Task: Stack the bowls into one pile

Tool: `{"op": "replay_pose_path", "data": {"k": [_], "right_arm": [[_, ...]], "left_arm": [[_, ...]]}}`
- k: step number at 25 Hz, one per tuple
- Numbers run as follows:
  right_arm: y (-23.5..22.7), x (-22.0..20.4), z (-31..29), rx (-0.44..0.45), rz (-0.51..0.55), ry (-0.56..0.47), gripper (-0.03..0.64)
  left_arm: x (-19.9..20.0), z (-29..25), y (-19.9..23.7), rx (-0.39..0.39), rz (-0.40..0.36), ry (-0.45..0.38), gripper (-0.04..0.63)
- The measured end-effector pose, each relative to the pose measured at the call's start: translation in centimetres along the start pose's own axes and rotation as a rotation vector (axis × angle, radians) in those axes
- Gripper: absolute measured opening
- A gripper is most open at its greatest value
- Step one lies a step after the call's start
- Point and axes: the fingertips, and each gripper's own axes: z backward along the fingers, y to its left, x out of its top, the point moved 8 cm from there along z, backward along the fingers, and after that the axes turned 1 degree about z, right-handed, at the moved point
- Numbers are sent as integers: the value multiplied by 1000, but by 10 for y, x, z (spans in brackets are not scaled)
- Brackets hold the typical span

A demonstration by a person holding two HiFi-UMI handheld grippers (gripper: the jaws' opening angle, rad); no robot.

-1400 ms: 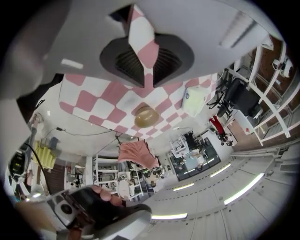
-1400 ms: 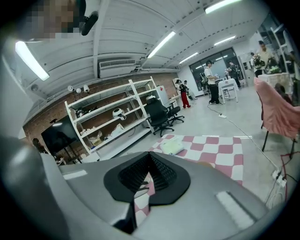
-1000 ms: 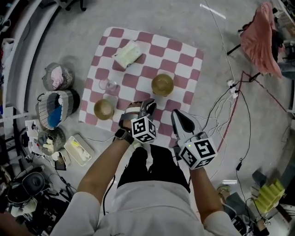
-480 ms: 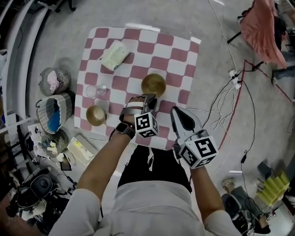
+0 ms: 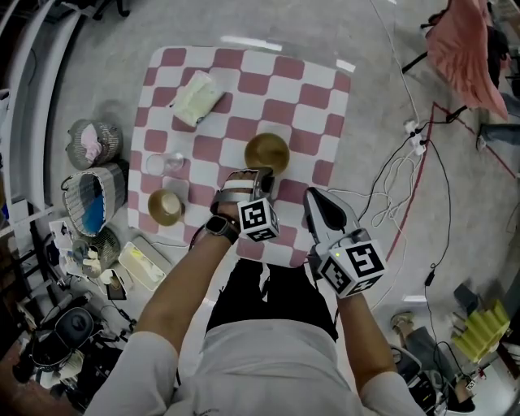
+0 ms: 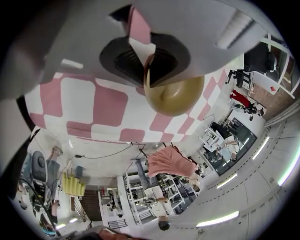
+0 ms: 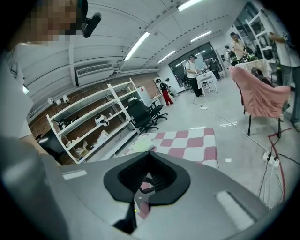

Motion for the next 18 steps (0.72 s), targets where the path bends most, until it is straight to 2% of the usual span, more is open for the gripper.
{"op": "replay_pose_path", "data": {"k": [2, 9, 18], "right_arm": [[0, -1, 1, -3, 1, 4, 11], [8, 0, 8, 0, 24, 4, 11], [48, 3, 12, 41, 70, -4, 11]], "left_arm": [[0, 1, 2, 23, 0, -1, 21], [1, 13, 1, 56, 11, -2, 17], [-12, 58, -1, 102, 41, -14, 17]]}}
